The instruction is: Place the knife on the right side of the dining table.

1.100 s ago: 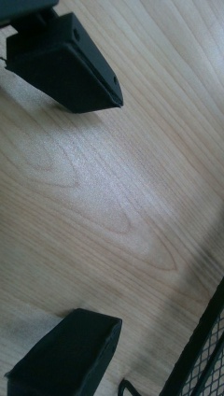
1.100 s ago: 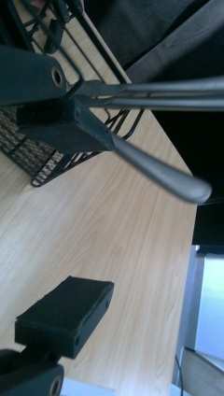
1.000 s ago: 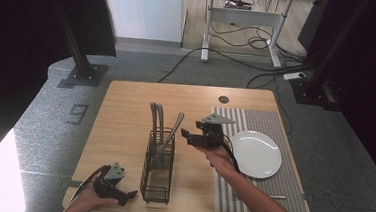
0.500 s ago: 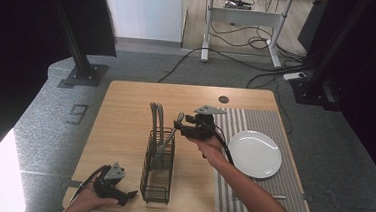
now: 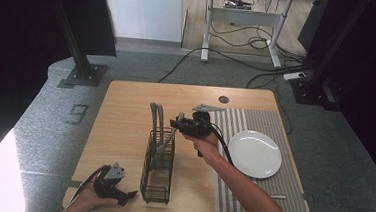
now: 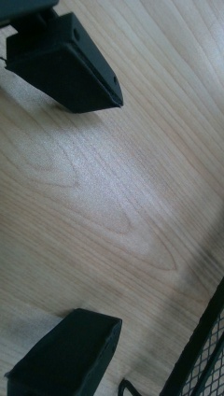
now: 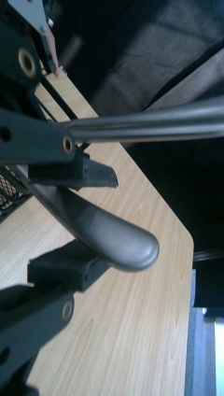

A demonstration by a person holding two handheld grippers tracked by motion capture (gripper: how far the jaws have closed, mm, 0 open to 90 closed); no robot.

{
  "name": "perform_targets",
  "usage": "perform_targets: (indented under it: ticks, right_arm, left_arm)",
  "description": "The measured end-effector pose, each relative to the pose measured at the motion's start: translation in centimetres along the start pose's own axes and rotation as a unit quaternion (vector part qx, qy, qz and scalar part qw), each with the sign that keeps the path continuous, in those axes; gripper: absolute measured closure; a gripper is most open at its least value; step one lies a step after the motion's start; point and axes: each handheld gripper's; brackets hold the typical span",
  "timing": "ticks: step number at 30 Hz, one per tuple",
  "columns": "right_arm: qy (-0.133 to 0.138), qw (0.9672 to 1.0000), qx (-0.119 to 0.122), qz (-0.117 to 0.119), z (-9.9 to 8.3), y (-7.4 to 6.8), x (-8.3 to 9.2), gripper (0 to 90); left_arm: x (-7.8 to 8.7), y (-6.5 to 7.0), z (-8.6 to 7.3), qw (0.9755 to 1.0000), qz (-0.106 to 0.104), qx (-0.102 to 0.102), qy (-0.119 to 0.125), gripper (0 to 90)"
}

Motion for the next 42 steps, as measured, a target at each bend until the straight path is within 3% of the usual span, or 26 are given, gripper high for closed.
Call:
perform_targets:
  ticks: [7, 12, 18, 24, 25, 32, 37, 38, 42]
  right_arm:
    - [0.011, 0.9991, -0.035, 0.022, 0.3, 0.1, 0.7, 73.0]
    - [0.023, 0.9983, -0.041, 0.035, 0.7, -0.3, 1.4, 76.9]
    - [0.053, 0.9943, -0.061, 0.069, 1.5, -1.1, 2.8, 82.5]
    - [0.074, 0.9939, -0.048, 0.067, 2.2, -1.8, 4.1, 82.7]
    - [0.087, 0.9931, -0.044, 0.065, 2.5, -2.0, 4.8, 82.7]
    - [0.114, 0.9908, -0.040, 0.062, 3.2, -2.0, 6.4, 82.7]
    - [0.154, 0.9866, -0.020, 0.050, 4.6, -2.0, 8.5, 82.7]
    - [0.178, 0.9827, -0.018, 0.048, 5.6, -1.9, 9.8, 82.7]
    - [0.205, 0.9777, -0.014, 0.046, 6.9, -1.6, 11.7, 82.8]
  left_arm:
    - [0.0, 0.0, 0.0, 1.0000, 0.000, 0.000, 0.000, 0.0]
    - [0.0, 0.0, 0.0, 1.0000, 0.000, 0.000, 0.000, 0.0]
    - [0.0, 0.0, 0.0, 1.0000, 0.000, 0.000, 0.000, 0.0]
    - [0.0, 0.0, 0.0, 1.0000, 0.000, 0.000, 0.000, 0.0]
    - [0.0, 0.0, 0.0, 1.0000, 0.000, 0.000, -0.001, 0.0]
    - [0.0, 0.0, 0.0, 1.0000, 0.000, 0.001, 0.000, 0.0]
    - [0.0, 0.0, 0.0, 1.0000, 0.000, 0.001, 0.000, 0.0]
    - [0.0, 0.0, 0.0, 1.0000, 0.000, 0.001, 0.000, 0.0]
    - [0.0, 0.0, 0.0, 1.0000, 0.000, 0.001, 0.000, 0.0]
Point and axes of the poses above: each handheld gripper's, and its own axes: x roughly backward along the jaws, z roughly out of its top, y roughly to its right, and after that the axes turned 6 degrees about y, right-handed
